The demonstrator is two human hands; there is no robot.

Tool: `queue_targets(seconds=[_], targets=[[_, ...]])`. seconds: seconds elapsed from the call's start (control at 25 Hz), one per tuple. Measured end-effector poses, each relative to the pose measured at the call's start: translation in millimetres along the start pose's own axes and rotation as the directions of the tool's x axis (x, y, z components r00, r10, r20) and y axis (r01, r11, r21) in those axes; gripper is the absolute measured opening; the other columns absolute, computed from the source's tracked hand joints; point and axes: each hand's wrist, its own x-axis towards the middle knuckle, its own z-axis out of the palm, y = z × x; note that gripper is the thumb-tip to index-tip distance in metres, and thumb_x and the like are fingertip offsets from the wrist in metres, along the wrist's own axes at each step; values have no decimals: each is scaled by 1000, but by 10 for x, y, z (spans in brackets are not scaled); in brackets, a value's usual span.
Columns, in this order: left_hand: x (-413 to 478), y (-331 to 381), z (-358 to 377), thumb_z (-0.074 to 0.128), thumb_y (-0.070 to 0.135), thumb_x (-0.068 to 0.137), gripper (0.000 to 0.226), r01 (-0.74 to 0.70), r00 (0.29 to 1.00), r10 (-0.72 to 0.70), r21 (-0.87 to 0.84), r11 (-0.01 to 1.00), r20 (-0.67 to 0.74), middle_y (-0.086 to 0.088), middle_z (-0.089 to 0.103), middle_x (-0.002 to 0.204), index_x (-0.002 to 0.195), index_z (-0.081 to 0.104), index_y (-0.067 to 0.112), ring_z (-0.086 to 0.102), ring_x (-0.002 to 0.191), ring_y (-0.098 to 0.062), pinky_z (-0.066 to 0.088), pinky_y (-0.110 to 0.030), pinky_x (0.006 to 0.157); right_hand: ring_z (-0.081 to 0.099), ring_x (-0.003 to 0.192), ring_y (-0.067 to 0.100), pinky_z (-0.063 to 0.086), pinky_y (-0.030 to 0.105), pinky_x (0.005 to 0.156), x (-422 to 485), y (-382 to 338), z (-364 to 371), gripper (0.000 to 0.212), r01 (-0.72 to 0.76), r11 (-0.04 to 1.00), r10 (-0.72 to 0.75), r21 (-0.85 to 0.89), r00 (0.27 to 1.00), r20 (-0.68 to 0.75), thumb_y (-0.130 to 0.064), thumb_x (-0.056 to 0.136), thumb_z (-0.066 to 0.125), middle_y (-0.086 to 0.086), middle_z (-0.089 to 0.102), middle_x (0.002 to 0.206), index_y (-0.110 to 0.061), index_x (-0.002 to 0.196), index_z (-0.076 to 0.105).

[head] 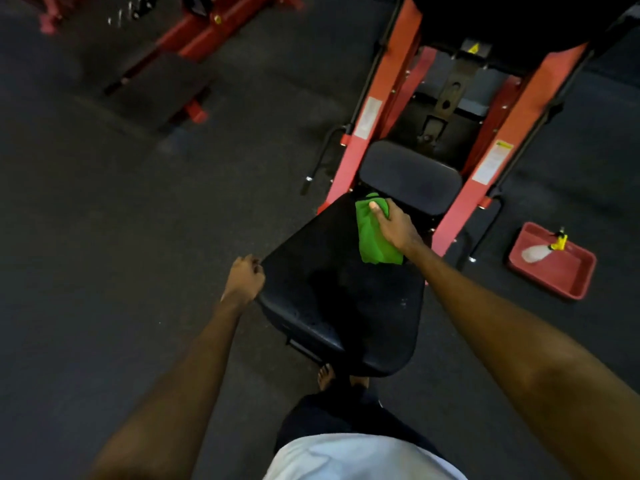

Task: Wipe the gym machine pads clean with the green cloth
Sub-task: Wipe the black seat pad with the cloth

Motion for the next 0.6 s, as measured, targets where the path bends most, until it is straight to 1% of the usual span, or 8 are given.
queue_targets(seconds=[0.08, 0.2, 0.28, 0.36, 0.48, 0.56, 0.6], targets=[[30, -154, 114, 49, 3, 98, 35, 14, 1000, -14, 18, 1000, -1, -31, 56, 129, 130, 55, -9, 50, 122, -44, 38, -41, 104, 61, 118, 36, 47, 37, 93, 26, -5, 154, 42, 27, 998, -24, -56, 998, 56, -51, 103, 42, 16, 65, 126, -19, 127, 55], [94, -486, 348, 50, 7, 98, 41, 59, 998, -59, 18, 998, 6, -31, 49, 137, 137, 51, -6, 48, 124, -45, 40, -45, 104, 64, 113, 35, 49, 39, 91, 112, 84, 468, 40, 101, 979, -70, -175, 982, 174, -52, 103, 44, 15, 68, 119, -18, 122, 55], [158, -753, 541, 50, 9, 99, 46, 90, 996, -90, 32, 995, 2, -28, 43, 147, 142, 46, -5, 43, 134, -43, 37, -46, 110, 65, 111, 34, 50, 40, 89, 211, 173, 756, 40, 170, 957, -105, -237, 959, 264, -50, 103, 46, 15, 68, 115, -15, 120, 55], [224, -992, 750, 48, 13, 101, 52, 109, 994, -110, 38, 993, 18, -22, 33, 157, 150, 37, -1, 33, 144, -37, 29, -43, 117, 64, 113, 34, 50, 40, 91, 303, 363, 1136, 41, 266, 921, -150, -283, 916, 373, -48, 103, 46, 15, 67, 120, -13, 123, 54], [359, -1200, 1088, 42, 25, 105, 57, 101, 994, -102, 33, 994, 42, -17, 23, 162, 157, 24, 9, 26, 149, -34, 26, -45, 119, 57, 124, 32, 47, 41, 101, 328, 743, 1809, 52, 380, 863, -144, -334, 817, 558, -51, 103, 44, 15, 58, 137, -12, 138, 48], [439, -1299, 1373, 40, 29, 106, 57, 83, 996, -83, 1, 997, 33, -18, 24, 162, 157, 23, 9, 26, 149, -33, 27, -47, 120, 54, 127, 32, 45, 42, 104, 205, 1090, 2296, 56, 426, 846, -143, -321, 761, 633, -53, 102, 43, 13, 54, 140, -14, 142, 45], [481, -1338, 1517, 39, 28, 106, 56, 59, 998, -59, -9, 998, 16, -18, 25, 162, 156, 25, 7, 26, 149, -32, 26, -46, 120, 52, 130, 31, 44, 43, 106, 120, 1257, 2492, 57, 456, 830, -162, -322, 749, 643, -57, 101, 41, 10, 53, 142, -17, 143, 44]])
